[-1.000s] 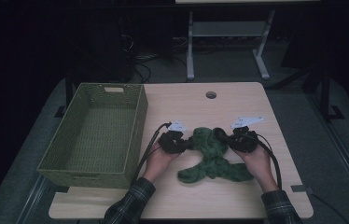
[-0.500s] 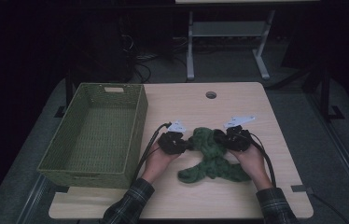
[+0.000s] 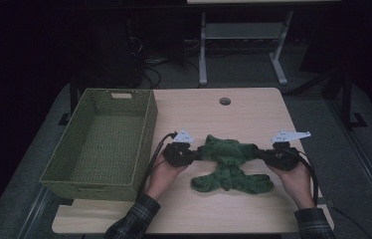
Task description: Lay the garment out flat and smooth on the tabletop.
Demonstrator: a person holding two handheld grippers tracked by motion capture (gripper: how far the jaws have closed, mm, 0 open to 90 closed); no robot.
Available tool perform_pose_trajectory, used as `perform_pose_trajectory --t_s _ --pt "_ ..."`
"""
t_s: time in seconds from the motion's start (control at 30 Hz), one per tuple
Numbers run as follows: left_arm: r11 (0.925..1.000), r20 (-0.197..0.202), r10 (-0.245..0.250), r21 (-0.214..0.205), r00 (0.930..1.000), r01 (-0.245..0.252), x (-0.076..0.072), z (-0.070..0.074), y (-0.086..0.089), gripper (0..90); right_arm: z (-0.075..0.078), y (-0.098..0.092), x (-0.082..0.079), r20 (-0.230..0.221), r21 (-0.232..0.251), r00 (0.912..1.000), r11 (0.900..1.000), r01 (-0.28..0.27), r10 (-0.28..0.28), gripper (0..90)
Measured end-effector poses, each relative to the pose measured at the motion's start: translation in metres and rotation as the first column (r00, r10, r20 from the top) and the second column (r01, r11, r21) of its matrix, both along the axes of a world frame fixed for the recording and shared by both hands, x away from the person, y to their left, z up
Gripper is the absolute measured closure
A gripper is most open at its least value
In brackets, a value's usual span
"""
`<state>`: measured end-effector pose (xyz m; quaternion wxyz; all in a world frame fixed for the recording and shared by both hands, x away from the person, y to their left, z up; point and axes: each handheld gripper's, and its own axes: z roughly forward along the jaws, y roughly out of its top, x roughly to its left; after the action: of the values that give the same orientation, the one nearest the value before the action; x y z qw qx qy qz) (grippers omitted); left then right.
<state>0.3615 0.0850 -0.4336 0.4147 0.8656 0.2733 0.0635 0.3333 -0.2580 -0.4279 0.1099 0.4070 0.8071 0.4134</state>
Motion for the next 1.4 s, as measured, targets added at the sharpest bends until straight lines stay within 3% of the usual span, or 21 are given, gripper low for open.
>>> perform_pose_trajectory --t_s 0.07,0.1,0.17,0.23,0.43,0.47,0.53,0.63,0.7,0.83,1.07,1.13,1.17,1.23,1.27,1.3,1.37,1.4 --pt "0.9998 -0.023 -0.007 0.019 0.9997 0.008 -0.002 -0.007 -0.003 86.2 -0.006 -0.001 -0.002 -0.016 -0.005 0.9999 1.0 -0.002 0.002 86.9" --pt "0.9991 -0.053 -0.014 0.04 0.9985 0.016 -0.004 -0.015 -0.007 86.2 -0.016 -0.001 -0.004 -0.058 -0.022 0.9983 0.9998 -0.005 0.004 87.0" --pt "0.9981 -0.07 -0.02 0.057 0.9973 0.024 -0.005 -0.02 -0.008 86.2 -0.02 -0.001 -0.005 -0.064 -0.027 0.998 0.9996 -0.005 0.003 87.0" --pt "0.9986 -0.102 -0.021 0.047 0.9945 0.026 -0.004 -0.028 -0.01 86.2 -0.03 0.001 -0.007 -0.118 -0.046 0.9929 0.9989 -0.014 0.009 87.1" --pt "0.998 -0.101 -0.02 0.057 0.9947 0.026 -0.005 -0.028 -0.012 84.2 -0.037 0.003 -0.006 -0.146 -0.042 0.9892 0.9989 -0.022 0.016 87.0" --pt "0.9973 -0.096 -0.023 0.067 0.9951 0.03 -0.005 -0.028 -0.012 81.6 -0.037 0.004 -0.007 -0.141 -0.045 0.9899 0.9987 -0.024 0.018 86.0" --pt "0.9969 -0.084 -0.026 0.072 0.9961 0.033 -0.007 -0.023 -0.009 73.0 -0.034 0.003 -0.009 -0.128 -0.046 0.9916 0.9987 -0.022 0.016 74.3" --pt "0.9987 -0.052 -0.02 0.045 0.9984 0.023 -0.013 -0.007 -0.002 65.9 -0.025 -0.001 -0.017 -0.105 -0.044 0.9945 0.999 -0.011 0.006 65.2" --pt "0.9994 -0.045 -0.013 0.03 0.9989 0.014 -0.014 -0.002 0.0 64.0 -0.022 -0.003 -0.021 -0.099 -0.04 0.9951 0.9992 -0.008 0.004 64.4" --pt "0.9998 -0.005 0.01 0.015 0.9999 -0.01 -0.009 0.014 0.004 59.4 -0.003 -0.013 -0.029 -0.033 -0.019 0.9994 0.9998 0.001 -0.001 63.0" --pt "0.9988 0.0 0.048 -0.005 0.9989 -0.048 0.017 0.025 -0.001 58.5 0.015 -0.007 -0.008 0.02 -0.015 0.9998 0.9999 0.002 -0.002 63.3" --pt "0.9983 -0.023 0.055 -0.018 0.9982 -0.055 0.029 0.025 -0.006 58.5 0.021 0.0 0.009 0.032 -0.016 0.9995 0.9999 0.001 -0.001 63.5" --pt "0.9983 -0.023 0.055 -0.018 0.9982 -0.055 0.029 0.025 -0.006 58.6 0.021 0.0 0.009 0.032 -0.016 0.9995 0.9999 0.001 -0.001 63.5" --pt "0.9971 -0.063 0.065 -0.036 0.9959 -0.068 0.039 0.021 -0.009 58.5 0.025 0.007 0.028 0.033 -0.021 0.9994 0.9998 -0.001 0.002 63.5" --pt "0.9971 -0.063 0.065 -0.036 0.9959 -0.068 0.039 0.021 -0.009 58.3 0.025 0.007 0.028 0.033 -0.021 0.9994 0.9998 -0.001 0.002 63.5" --pt "0.997 -0.072 0.063 -0.041 0.9954 -0.066 0.043 0.019 -0.011 57.9 0.025 0.015 0.042 0.03 -0.03 0.9995 0.9995 -0.005 0.006 63.5" --pt "0.9966 -0.078 0.064 -0.046 0.9949 -0.068 0.046 0.017 -0.013 57.8 0.025 0.017 0.047 0.022 -0.032 0.9997 0.9994 -0.008 0.009 63.5" --pt "0.996 -0.079 0.065 -0.057 0.9947 -0.07 0.049 0.016 -0.016 56.9 0.023 0.025 0.058 0.017 -0.042 0.9998 0.9991 -0.01 0.011 63.5"
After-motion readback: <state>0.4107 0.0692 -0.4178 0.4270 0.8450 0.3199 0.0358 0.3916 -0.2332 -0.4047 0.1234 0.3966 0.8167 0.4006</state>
